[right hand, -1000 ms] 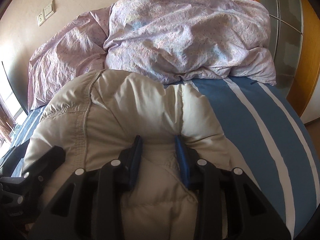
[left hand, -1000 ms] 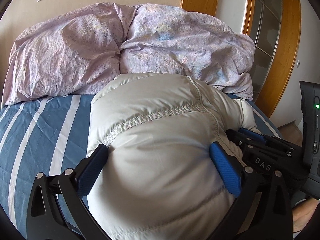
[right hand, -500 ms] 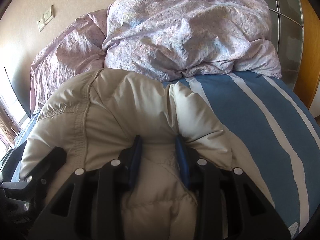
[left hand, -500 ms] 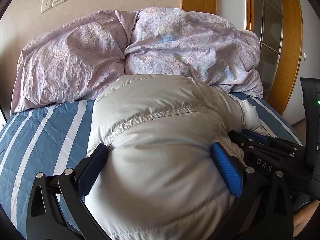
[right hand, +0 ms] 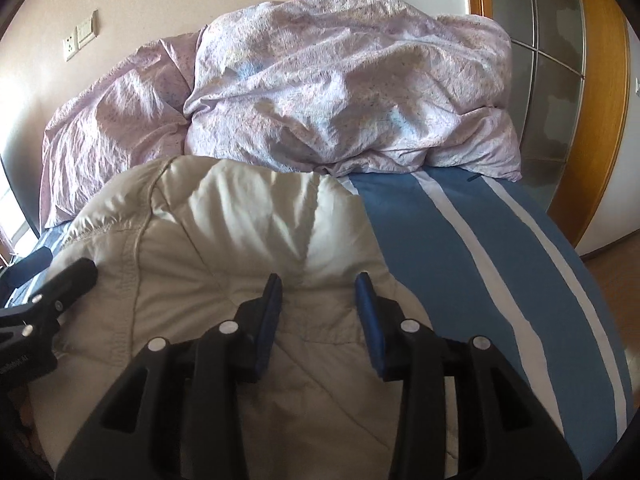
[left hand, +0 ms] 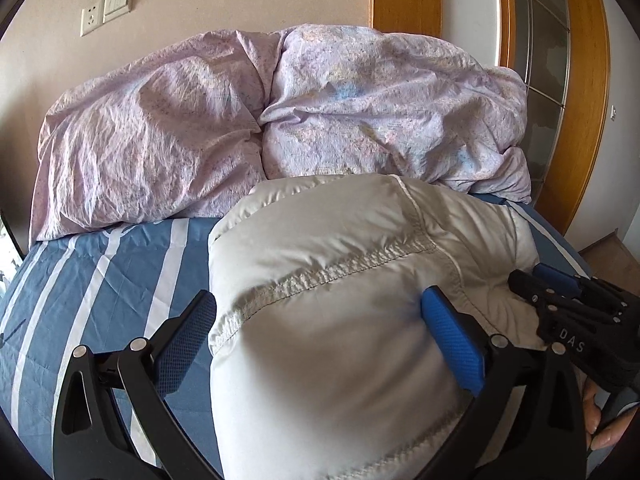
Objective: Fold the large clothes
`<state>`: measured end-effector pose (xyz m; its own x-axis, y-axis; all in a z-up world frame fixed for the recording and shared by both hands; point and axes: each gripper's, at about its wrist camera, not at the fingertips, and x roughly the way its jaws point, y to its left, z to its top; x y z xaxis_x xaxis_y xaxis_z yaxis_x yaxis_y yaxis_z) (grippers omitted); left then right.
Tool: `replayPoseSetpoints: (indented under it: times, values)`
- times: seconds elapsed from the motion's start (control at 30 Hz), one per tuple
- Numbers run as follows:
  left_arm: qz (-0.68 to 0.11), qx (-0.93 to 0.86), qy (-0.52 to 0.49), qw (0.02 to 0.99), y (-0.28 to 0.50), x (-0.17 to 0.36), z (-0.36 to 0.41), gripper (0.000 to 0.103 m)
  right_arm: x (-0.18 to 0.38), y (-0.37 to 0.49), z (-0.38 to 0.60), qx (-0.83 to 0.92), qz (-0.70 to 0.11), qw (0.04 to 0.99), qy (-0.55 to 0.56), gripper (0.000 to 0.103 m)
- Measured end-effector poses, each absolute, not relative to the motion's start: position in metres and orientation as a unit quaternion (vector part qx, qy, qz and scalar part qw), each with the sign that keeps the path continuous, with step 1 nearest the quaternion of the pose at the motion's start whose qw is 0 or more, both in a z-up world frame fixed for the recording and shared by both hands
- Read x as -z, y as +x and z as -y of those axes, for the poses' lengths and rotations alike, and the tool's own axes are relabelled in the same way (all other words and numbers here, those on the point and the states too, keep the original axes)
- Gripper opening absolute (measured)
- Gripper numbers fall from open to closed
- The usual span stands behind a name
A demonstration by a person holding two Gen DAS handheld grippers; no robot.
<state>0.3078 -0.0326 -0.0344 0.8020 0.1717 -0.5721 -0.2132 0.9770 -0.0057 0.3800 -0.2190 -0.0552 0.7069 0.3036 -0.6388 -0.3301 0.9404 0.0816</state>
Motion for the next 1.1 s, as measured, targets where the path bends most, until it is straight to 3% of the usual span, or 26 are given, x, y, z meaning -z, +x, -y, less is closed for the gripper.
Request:
replayPoseSetpoints:
  times: [1.1]
  values:
    - [-0.298,-0.099,-0.063,0.947,0.312,0.061,0.031,0.102,0.083,0.397,0.215,-0.173,-0.367,0.914,-0.012,0.046]
